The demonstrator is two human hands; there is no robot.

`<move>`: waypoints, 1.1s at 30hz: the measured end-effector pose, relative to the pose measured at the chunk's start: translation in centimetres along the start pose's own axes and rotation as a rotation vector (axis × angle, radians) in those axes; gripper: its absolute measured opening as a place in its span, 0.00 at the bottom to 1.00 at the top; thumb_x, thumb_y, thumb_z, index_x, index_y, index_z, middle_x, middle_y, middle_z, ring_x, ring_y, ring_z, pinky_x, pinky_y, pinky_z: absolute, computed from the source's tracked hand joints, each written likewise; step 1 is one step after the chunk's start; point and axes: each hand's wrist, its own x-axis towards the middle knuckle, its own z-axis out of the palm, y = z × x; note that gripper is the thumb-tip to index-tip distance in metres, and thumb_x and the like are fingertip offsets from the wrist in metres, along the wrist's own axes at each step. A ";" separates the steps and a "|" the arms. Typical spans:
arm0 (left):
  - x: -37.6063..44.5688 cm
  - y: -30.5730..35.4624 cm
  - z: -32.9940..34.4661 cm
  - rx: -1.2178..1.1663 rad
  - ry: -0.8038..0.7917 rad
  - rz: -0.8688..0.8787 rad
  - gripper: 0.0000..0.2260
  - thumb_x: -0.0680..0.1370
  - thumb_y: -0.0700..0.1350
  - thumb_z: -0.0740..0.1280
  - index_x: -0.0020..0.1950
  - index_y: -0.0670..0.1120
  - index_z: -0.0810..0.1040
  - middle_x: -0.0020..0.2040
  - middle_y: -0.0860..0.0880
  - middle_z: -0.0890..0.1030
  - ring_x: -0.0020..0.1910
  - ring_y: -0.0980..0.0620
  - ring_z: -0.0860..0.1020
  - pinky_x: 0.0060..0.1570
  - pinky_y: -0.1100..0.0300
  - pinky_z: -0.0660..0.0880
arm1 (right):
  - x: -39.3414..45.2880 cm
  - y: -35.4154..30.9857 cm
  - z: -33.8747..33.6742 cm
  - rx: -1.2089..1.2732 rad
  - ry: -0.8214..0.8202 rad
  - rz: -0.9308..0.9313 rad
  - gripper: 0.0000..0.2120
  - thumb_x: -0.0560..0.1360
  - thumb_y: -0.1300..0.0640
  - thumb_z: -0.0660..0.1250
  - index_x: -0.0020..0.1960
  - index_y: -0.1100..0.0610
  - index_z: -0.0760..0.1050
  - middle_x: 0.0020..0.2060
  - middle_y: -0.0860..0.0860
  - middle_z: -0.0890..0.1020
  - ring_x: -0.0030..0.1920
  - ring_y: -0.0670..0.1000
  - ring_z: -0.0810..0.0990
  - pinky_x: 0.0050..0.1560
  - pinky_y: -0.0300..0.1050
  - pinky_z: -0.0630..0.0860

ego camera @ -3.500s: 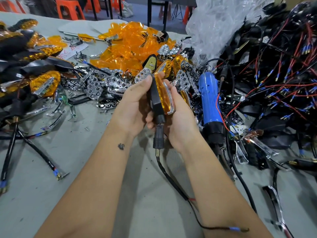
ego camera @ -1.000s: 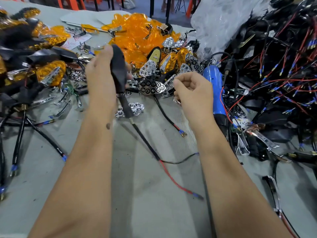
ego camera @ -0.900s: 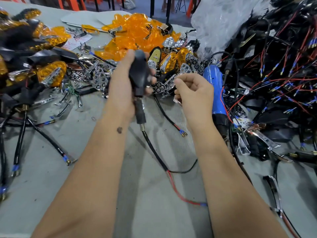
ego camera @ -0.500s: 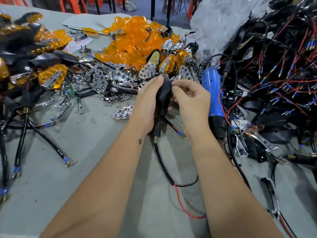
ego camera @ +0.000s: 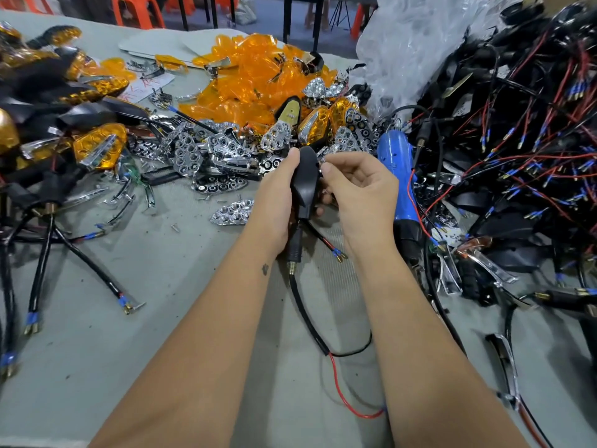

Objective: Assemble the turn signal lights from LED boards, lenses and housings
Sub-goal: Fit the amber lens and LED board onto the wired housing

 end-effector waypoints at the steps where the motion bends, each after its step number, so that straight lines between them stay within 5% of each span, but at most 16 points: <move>1: 0.0 0.1 0.0 0.007 -0.005 -0.003 0.18 0.83 0.54 0.59 0.47 0.43 0.82 0.35 0.44 0.81 0.30 0.48 0.79 0.27 0.60 0.75 | 0.0 -0.1 -0.1 0.000 0.002 -0.007 0.10 0.74 0.70 0.71 0.42 0.55 0.80 0.33 0.44 0.82 0.36 0.41 0.79 0.34 0.34 0.76; 7: -0.1 0.1 0.0 0.040 -0.011 -0.039 0.21 0.83 0.55 0.60 0.39 0.48 0.87 0.37 0.44 0.83 0.32 0.48 0.81 0.32 0.56 0.77 | 0.0 -0.2 -0.1 -0.034 0.004 -0.048 0.11 0.74 0.69 0.72 0.43 0.53 0.80 0.36 0.44 0.82 0.39 0.42 0.81 0.44 0.43 0.79; 12: -0.1 0.4 0.0 0.034 0.046 -0.075 0.17 0.83 0.54 0.61 0.46 0.44 0.82 0.37 0.45 0.84 0.32 0.49 0.82 0.32 0.59 0.79 | -0.1 -0.2 -0.2 -0.060 -0.026 -0.042 0.12 0.74 0.68 0.72 0.41 0.50 0.81 0.33 0.42 0.82 0.35 0.42 0.80 0.30 0.37 0.76; 21: -0.5 0.6 0.2 0.097 0.018 -0.050 0.20 0.84 0.55 0.57 0.47 0.41 0.80 0.32 0.45 0.81 0.28 0.49 0.78 0.27 0.61 0.75 | -0.1 -0.4 -0.4 -0.026 -0.041 -0.058 0.13 0.74 0.70 0.71 0.41 0.52 0.80 0.32 0.44 0.81 0.32 0.42 0.79 0.28 0.35 0.75; 27: -0.5 0.8 0.3 0.125 0.065 -0.081 0.26 0.83 0.55 0.58 0.31 0.48 0.85 0.30 0.46 0.81 0.25 0.49 0.78 0.27 0.61 0.74 | -0.2 -0.2 -0.4 -0.053 -0.084 -0.041 0.10 0.75 0.69 0.70 0.43 0.54 0.82 0.33 0.44 0.82 0.32 0.43 0.78 0.27 0.38 0.74; 33: -0.4 0.9 0.3 0.138 0.081 -0.088 0.23 0.84 0.55 0.56 0.40 0.42 0.79 0.29 0.45 0.79 0.23 0.49 0.76 0.23 0.64 0.71 | 0.0 0.1 -0.6 -0.093 -0.119 -0.067 0.12 0.75 0.69 0.69 0.44 0.53 0.83 0.38 0.49 0.83 0.37 0.44 0.80 0.38 0.44 0.78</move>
